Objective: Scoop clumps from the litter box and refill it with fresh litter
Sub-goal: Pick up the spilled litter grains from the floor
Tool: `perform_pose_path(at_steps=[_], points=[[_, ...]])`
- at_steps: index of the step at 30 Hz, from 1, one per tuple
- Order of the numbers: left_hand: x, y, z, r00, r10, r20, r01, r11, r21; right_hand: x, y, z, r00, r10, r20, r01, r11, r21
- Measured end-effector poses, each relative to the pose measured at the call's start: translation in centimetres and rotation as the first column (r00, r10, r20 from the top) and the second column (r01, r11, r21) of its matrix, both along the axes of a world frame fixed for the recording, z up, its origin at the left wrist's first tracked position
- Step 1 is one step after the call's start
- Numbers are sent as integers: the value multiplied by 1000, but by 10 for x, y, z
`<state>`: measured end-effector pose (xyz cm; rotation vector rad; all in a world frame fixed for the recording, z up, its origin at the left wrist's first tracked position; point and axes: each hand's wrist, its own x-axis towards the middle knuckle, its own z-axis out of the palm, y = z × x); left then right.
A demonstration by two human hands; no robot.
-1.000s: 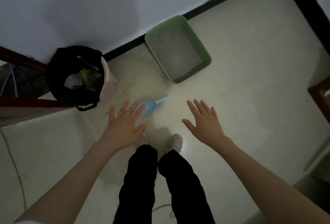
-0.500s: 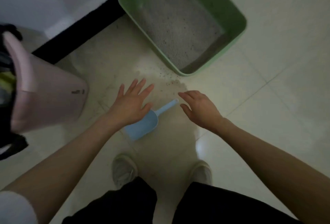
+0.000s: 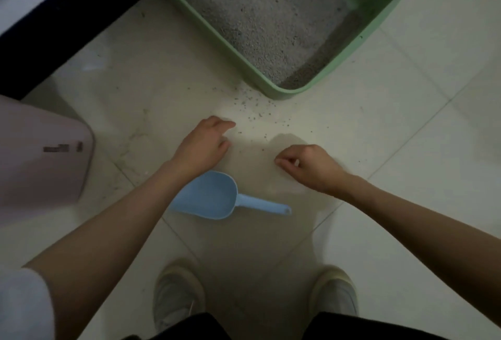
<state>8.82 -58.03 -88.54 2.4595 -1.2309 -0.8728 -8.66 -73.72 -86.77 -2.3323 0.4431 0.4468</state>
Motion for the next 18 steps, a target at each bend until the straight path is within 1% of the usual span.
perform_pose_path(at_steps=[2, 3, 5, 8, 10, 13, 16, 18], points=[[-2, -7, -7, 998, 59, -14, -59, 998, -9, 2, -6, -11, 977, -214, -2, 214, 976, -31], [-2, -12, -11, 996, 84, -16, -84, 996, -16, 5, -10, -17, 957, -290, -3, 290, 956, -55], [-3, -20, -17, 992, 125, -12, -125, 992, -29, 13, -15, -26, 929, -371, 9, 370, 925, -85], [-5, -30, -23, 988, 157, 8, -157, 986, -50, 27, -16, -34, 880, -470, 63, 474, 878, -75], [-7, -34, -25, 980, 201, -10, -201, 976, -84, 34, -14, -37, 851, -519, 73, 524, 847, -87], [-8, -36, -26, 967, 250, -53, -254, 962, -104, 36, -14, -40, 841, -535, 76, 541, 833, -118], [-8, -37, -29, 965, 259, -37, -261, 960, -105, 37, -15, -41, 838, -540, 85, 546, 823, -159], [-7, -37, -30, 970, 244, -15, -245, 965, -92, 39, -15, -40, 847, -529, 60, 530, 828, -181]])
